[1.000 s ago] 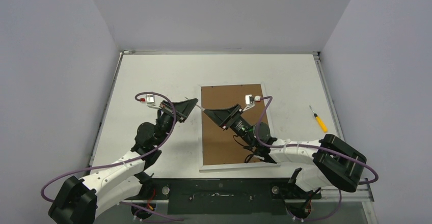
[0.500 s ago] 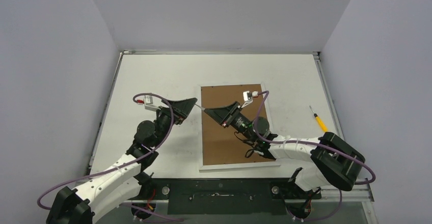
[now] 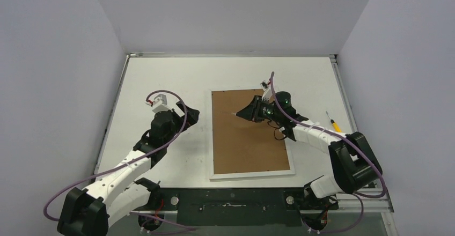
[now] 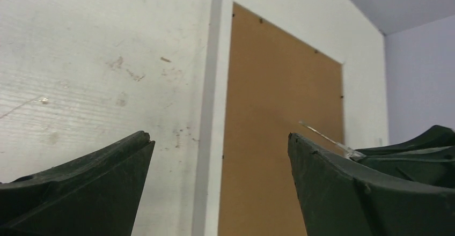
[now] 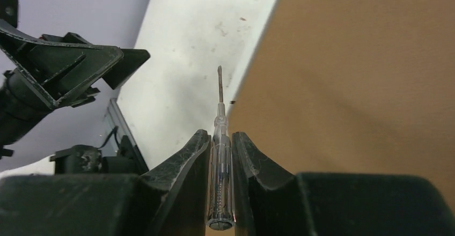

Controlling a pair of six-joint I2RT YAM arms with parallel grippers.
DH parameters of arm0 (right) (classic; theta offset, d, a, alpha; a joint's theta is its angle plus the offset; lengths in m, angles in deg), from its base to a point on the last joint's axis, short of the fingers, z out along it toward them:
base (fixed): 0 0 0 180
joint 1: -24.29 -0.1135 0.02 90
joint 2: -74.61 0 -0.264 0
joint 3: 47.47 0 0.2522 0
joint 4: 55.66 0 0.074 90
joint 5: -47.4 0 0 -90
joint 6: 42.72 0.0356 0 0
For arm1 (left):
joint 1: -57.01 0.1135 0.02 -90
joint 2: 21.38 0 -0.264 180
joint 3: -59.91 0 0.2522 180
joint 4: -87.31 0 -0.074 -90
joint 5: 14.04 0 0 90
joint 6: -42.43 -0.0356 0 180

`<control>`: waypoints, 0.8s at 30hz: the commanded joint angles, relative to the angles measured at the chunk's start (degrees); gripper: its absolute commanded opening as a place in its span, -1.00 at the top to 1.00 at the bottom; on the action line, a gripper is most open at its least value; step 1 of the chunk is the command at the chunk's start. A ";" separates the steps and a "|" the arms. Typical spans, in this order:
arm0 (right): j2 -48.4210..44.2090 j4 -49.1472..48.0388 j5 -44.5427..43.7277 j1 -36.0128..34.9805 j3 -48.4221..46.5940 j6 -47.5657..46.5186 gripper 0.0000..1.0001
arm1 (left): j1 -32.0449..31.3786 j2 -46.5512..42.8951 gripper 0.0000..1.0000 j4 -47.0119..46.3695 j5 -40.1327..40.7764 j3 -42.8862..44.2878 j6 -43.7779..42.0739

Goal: Take the photo out of the frame
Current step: Release the photo frame item from the photo frame.

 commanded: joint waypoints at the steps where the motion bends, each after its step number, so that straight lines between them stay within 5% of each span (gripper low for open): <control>1: 6.06 6.27 11.50 4.41 -5.55 -10.99 0.89 | 0.49 5.79 -0.93 4.25 3.38 5.74 -4.07; 9: 19.37 5.35 19.61 7.25 -14.43 -11.77 0.89 | 1.21 13.76 -0.93 -6.49 -6.64 6.87 -11.52; 14: 18.34 5.11 10.03 6.38 -14.63 -22.92 0.89 | 1.23 22.22 -1.00 -4.54 -9.79 12.33 -14.09; 18: 16.42 -8.24 1.20 5.29 -7.71 -27.90 0.89 | 1.29 27.37 -0.77 -3.79 -9.36 16.26 -15.18; 24: 14.86 -20.18 1.74 3.81 -0.34 -36.14 0.89 | 1.21 35.84 -0.52 -0.19 -10.01 23.33 -18.33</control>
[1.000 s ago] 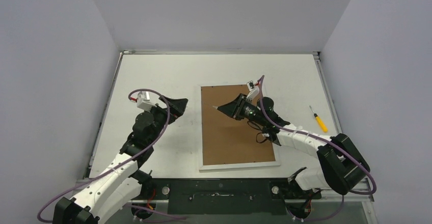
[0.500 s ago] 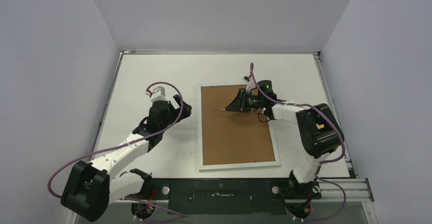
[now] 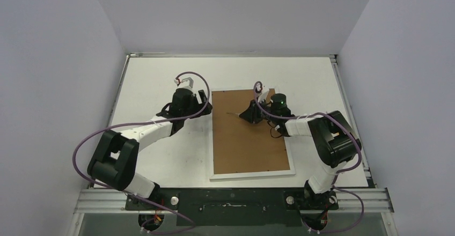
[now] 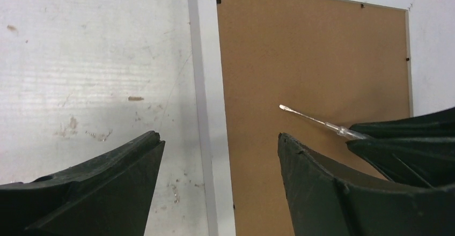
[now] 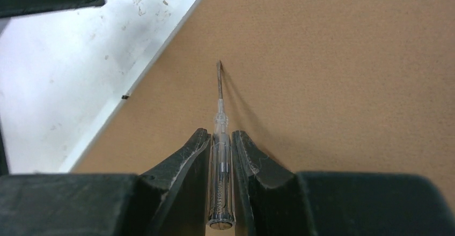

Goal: Take the photo out of the frame
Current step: Release the photo frame item from the photo frame.

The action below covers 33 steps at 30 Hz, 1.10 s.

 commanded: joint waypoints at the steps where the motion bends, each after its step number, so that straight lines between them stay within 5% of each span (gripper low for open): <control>1: -5.02 -12.25 -3.11 -1.76 4.20 -12.09 0.89 | 0.25 5.12 -0.49 0.60 -1.84 6.28 -3.68; 11: -10.82 -11.63 -7.14 -4.44 8.45 -22.97 0.89 | -0.30 13.78 -0.26 5.64 -2.40 13.61 -6.66; 23: -14.77 -2.95 -5.03 -3.73 4.37 -22.86 0.89 | -0.83 19.19 0.05 10.04 -7.20 17.08 -10.91; 29: -12.39 0.14 -0.37 -1.86 0.46 -24.24 0.89 | -0.65 21.92 0.70 11.76 -9.59 19.26 -14.42; 33: -9.34 8.59 1.49 -1.53 -5.33 -30.90 0.89 | -0.70 22.10 0.73 10.52 -12.51 19.23 -18.18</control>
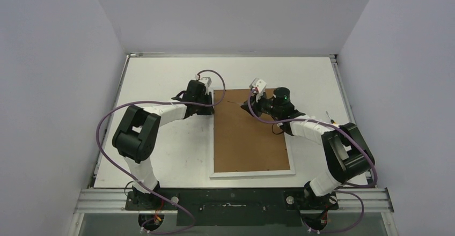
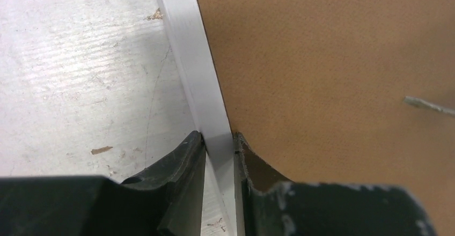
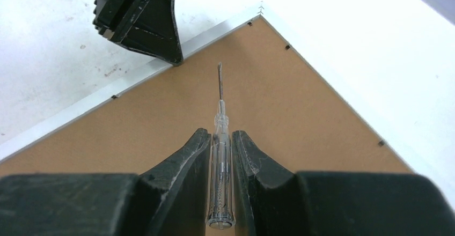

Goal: Take the photo out of the frame
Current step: Release the photo frame item from the photo frame.

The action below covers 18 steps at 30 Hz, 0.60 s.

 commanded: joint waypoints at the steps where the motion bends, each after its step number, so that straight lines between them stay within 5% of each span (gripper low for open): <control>1: 3.46 8.17 5.00 0.75 -7.97 -8.81 0.89 | -0.10 0.70 0.74 -0.88 -4.97 1.16 -6.47; 14: 20.21 29.91 17.81 6.54 -30.42 -23.92 0.89 | 1.87 3.30 0.80 -0.52 -15.44 5.44 -13.30; 18: 26.56 37.65 21.37 7.91 -38.15 -28.59 0.89 | 1.94 4.55 0.53 -0.50 -16.51 6.84 -10.64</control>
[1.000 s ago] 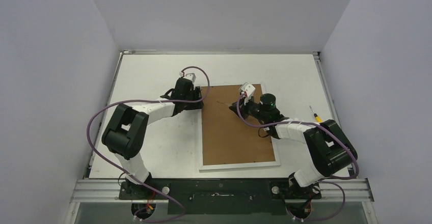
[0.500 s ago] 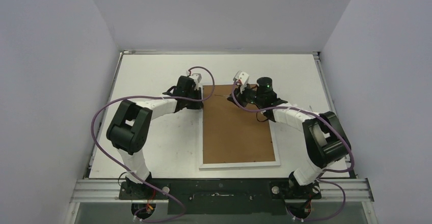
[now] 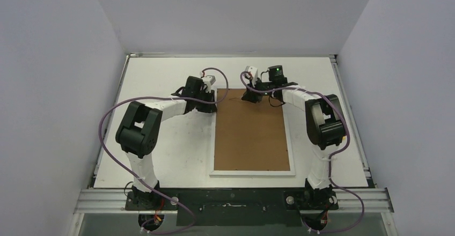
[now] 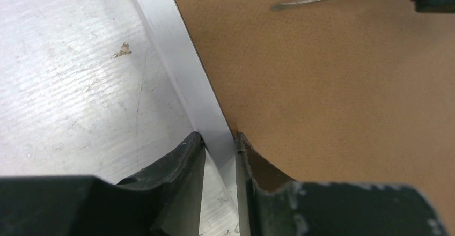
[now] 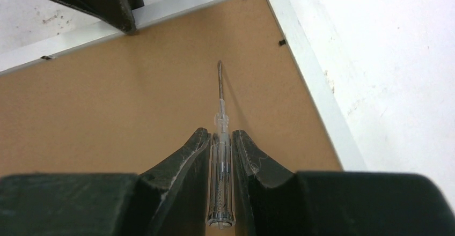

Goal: Take the photo out of the frame
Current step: Release the photo frame item from the photo frame.

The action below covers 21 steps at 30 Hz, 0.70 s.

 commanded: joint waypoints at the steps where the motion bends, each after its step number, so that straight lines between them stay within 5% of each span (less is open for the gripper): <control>1: 4.65 8.61 6.68 0.82 -8.89 -8.73 0.89 | -0.27 1.42 0.42 -1.49 -6.36 2.89 -0.10; 4: 6.84 8.64 6.61 0.78 -11.34 -8.98 0.89 | -0.06 0.66 0.13 -5.75 -4.88 1.10 4.97; 10: 10.19 8.05 6.91 0.79 -14.63 -8.62 0.89 | 2.70 -3.93 -0.05 -16.53 -6.07 -4.64 13.97; 15: 12.98 8.67 7.64 0.36 -18.06 -8.32 0.89 | 4.80 -6.16 -0.04 -17.26 -3.97 -4.51 15.83; 21: 17.11 11.59 8.68 0.11 -23.73 -5.50 0.89 | 6.72 -4.31 0.33 -18.86 -3.87 -2.39 17.43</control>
